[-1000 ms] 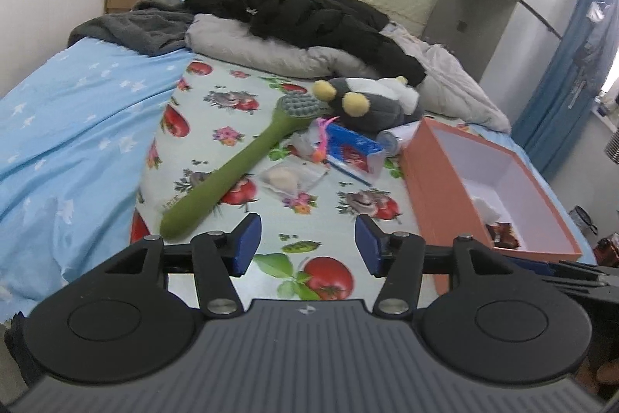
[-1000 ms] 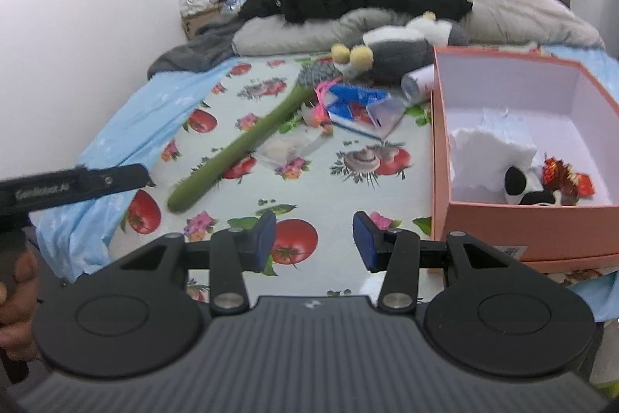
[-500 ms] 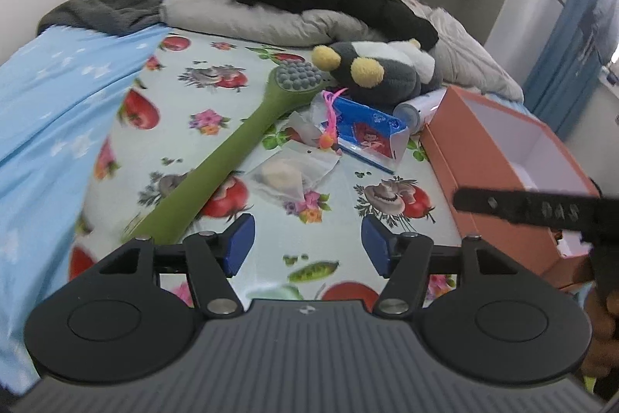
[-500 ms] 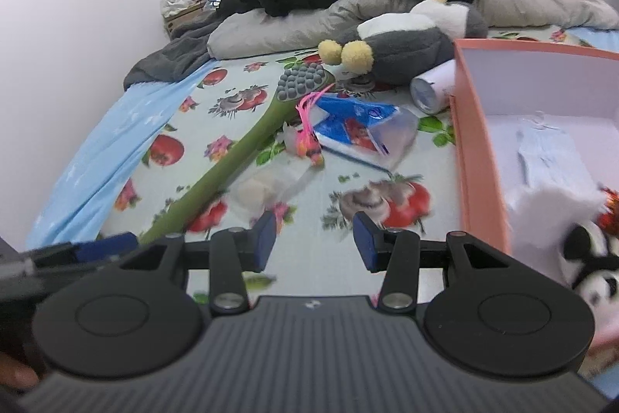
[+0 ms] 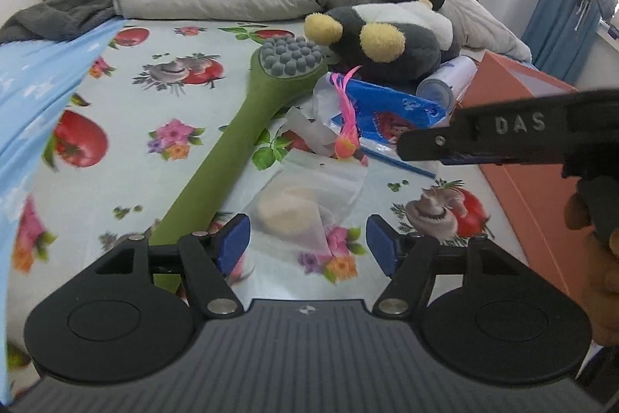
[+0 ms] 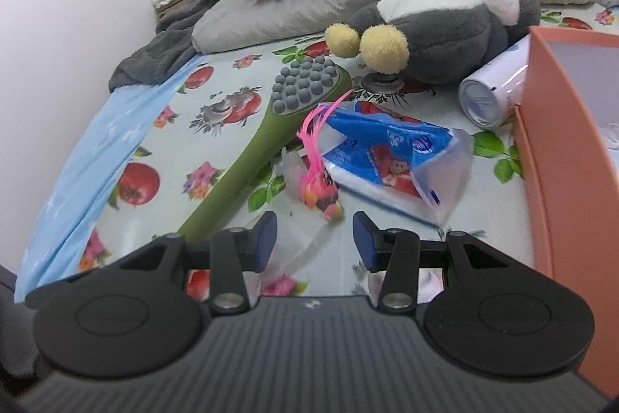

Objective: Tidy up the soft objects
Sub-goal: 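Reach the right gripper to the pink-haired troll doll while the left approaches the clear bag, then close the right gripper on the troll doll while the left grasps the clear bag with beige ball, then lift and carry the troll doll and clear bag over the pink box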

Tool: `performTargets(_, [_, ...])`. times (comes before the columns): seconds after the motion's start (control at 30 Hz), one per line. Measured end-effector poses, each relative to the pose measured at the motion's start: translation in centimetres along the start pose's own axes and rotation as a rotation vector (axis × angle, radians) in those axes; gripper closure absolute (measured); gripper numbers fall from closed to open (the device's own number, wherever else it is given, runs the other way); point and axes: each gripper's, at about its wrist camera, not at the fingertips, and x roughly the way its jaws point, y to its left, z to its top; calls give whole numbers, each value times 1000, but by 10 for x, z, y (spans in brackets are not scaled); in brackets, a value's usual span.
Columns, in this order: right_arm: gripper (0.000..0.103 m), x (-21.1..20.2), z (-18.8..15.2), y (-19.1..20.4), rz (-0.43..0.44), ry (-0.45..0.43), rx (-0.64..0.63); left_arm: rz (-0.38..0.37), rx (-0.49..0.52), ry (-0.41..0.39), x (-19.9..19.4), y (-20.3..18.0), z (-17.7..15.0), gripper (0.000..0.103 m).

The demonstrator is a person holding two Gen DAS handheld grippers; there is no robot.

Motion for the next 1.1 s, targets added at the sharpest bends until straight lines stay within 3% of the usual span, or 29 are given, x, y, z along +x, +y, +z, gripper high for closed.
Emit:
performTargets(0.37, [56, 67, 14, -5, -39, 31, 19, 8, 112, 41, 70, 2, 11, 31])
performTargets(0.47, [56, 77, 10, -6, -6, 37, 29, 13, 107, 48, 79, 3, 10, 33])
performTargets(0.53, [65, 79, 7, -6, 22, 45, 19, 18, 117, 46, 80, 2, 9, 38])
performTargets(0.6, [71, 77, 6, -3, 18, 40, -2, 28, 119, 47, 79, 1, 7, 47])
performTargets(0.7, [71, 70, 6, -3, 26, 30, -11, 46, 132, 45, 75, -1, 4, 51])
performTargets(1.1, [71, 22, -5, 9, 9, -20, -78, 43, 34, 51, 42, -9, -12, 54])
